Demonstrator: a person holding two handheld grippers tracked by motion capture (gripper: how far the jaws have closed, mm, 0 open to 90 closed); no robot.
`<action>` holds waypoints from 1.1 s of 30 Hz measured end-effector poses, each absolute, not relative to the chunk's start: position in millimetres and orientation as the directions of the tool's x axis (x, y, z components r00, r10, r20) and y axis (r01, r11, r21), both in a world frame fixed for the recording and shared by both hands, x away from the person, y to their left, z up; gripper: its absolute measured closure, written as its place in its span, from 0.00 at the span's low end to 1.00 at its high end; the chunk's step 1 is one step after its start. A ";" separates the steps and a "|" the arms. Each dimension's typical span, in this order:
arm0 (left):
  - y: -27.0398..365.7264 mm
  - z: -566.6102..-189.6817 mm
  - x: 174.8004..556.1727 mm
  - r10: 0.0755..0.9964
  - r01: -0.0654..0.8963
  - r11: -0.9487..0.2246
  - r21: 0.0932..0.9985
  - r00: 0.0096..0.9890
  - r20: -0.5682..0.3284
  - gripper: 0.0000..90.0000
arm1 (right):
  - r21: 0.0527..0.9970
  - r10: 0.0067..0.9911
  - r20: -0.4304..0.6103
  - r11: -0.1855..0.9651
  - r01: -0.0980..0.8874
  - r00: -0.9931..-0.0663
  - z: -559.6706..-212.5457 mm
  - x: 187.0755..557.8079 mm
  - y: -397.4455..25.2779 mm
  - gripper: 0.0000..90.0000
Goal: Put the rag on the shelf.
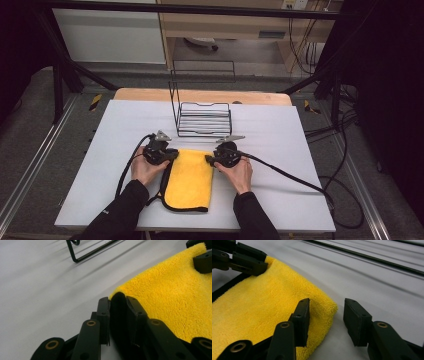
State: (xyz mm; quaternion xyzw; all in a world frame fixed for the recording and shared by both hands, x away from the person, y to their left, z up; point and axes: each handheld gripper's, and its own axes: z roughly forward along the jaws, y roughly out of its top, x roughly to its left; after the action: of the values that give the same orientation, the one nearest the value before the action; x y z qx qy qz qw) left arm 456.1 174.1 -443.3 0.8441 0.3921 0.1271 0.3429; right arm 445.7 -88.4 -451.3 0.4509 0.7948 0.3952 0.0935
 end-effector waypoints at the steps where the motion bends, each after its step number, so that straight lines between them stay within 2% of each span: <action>1: 174.1 -443.3 456.2 0.748 0.574 -0.458 0.679 0.661 -0.055 0.82 | 0.710 0.789 0.217 0.277 0.647 -0.575 -451.3 445.9 -88.2 0.67; 5: 175.0 -443.5 456.5 0.751 0.581 -0.449 0.679 0.657 -0.065 0.82 | 0.705 0.787 0.243 0.258 0.661 -0.566 -453.1 445.3 -86.6 0.72; 13: 176.0 -443.5 457.5 0.752 0.588 -0.436 0.681 0.654 -0.082 0.83 | 0.703 0.798 0.267 0.222 0.676 -0.540 -454.7 443.2 -85.0 0.77; 18: 175.3 -442.1 458.1 0.752 0.591 -0.444 0.674 0.655 -0.079 0.83 | 0.680 0.790 0.305 0.210 0.703 -0.531 -453.9 444.7 -85.2 0.87; 22: 174.3 -441.9 457.3 0.755 0.589 -0.447 0.673 0.652 -0.070 0.83 | 0.673 0.793 0.317 0.199 0.712 -0.520 -453.2 445.1 -85.2 0.91; 33: 179.2 -441.0 457.8 0.757 0.607 -0.408 0.682 0.643 -0.119 0.88 | 0.679 0.792 0.313 0.199 0.706 -0.525 -450.4 443.8 -86.0 0.93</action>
State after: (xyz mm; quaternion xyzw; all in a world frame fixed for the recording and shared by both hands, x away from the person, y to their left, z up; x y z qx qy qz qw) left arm 457.8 179.2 -441.0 0.8324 0.4096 0.1047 0.3583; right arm 443.8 -86.0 -450.4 0.4847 0.7726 0.4068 0.0525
